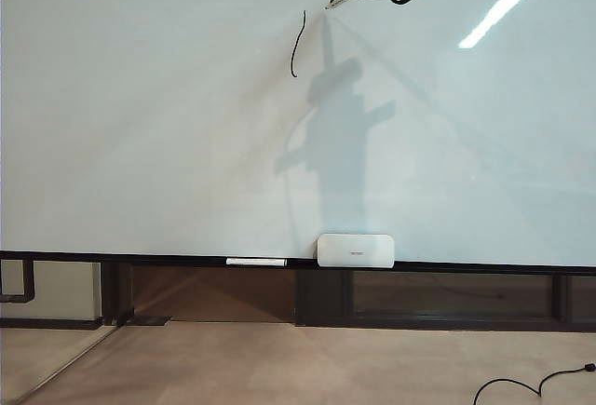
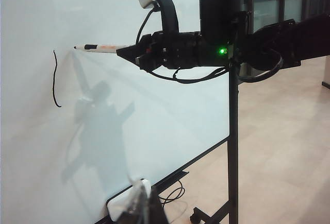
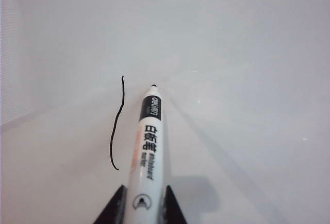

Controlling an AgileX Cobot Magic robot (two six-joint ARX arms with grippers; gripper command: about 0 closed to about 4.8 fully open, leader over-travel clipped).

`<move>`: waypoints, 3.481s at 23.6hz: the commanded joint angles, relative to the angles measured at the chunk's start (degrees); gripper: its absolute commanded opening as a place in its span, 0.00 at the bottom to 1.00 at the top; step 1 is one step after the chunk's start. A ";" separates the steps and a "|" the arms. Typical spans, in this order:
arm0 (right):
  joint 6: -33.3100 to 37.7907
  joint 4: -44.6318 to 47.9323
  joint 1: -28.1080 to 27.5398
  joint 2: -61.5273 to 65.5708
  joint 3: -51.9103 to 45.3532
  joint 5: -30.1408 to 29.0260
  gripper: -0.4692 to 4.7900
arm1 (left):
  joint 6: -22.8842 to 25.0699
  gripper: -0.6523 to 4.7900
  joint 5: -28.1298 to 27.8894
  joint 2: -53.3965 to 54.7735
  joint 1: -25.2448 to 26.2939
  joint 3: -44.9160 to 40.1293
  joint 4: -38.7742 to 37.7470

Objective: Reach to the right to find the marker pen, pick it up, and write the number 12 on the whiteboard.

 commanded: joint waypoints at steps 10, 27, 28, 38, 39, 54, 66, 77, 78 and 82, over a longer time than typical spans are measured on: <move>-0.13 1.79 -0.50 -0.11 0.24 0.07 0.09 | -0.13 0.11 0.39 -0.09 0.02 0.35 0.35; -0.13 2.29 -0.57 0.59 0.24 0.11 0.09 | 0.28 0.11 0.37 -0.09 0.02 0.35 0.35; -0.13 2.25 -0.74 0.59 0.24 0.11 0.09 | 0.28 0.11 0.37 -0.09 0.02 0.35 0.35; 0.50 2.19 -1.38 1.14 0.24 0.07 0.09 | 0.28 0.11 0.39 -0.09 0.02 0.35 0.33; 0.50 2.19 -1.38 1.20 0.24 0.07 0.09 | 0.28 0.11 0.39 -0.09 0.02 0.35 0.33; 0.46 2.32 -1.46 1.95 0.37 2.64 0.09 | 0.98 0.11 0.39 -0.09 0.07 0.35 0.28; -0.37 -0.55 -1.84 0.90 0.37 5.97 0.09 | 1.36 0.11 0.35 -0.09 0.09 0.35 0.22; -2.34 -3.50 -2.95 -1.81 0.35 9.07 0.09 | 1.33 0.11 0.37 -0.13 0.09 0.39 0.20; -2.34 -3.80 -3.13 -1.92 0.35 9.05 0.09 | 1.33 0.11 0.37 -0.13 0.09 0.42 0.22; -2.45 -4.28 -3.34 -2.29 0.35 8.96 0.09 | 1.36 0.11 0.37 -0.13 0.09 1.14 -1.01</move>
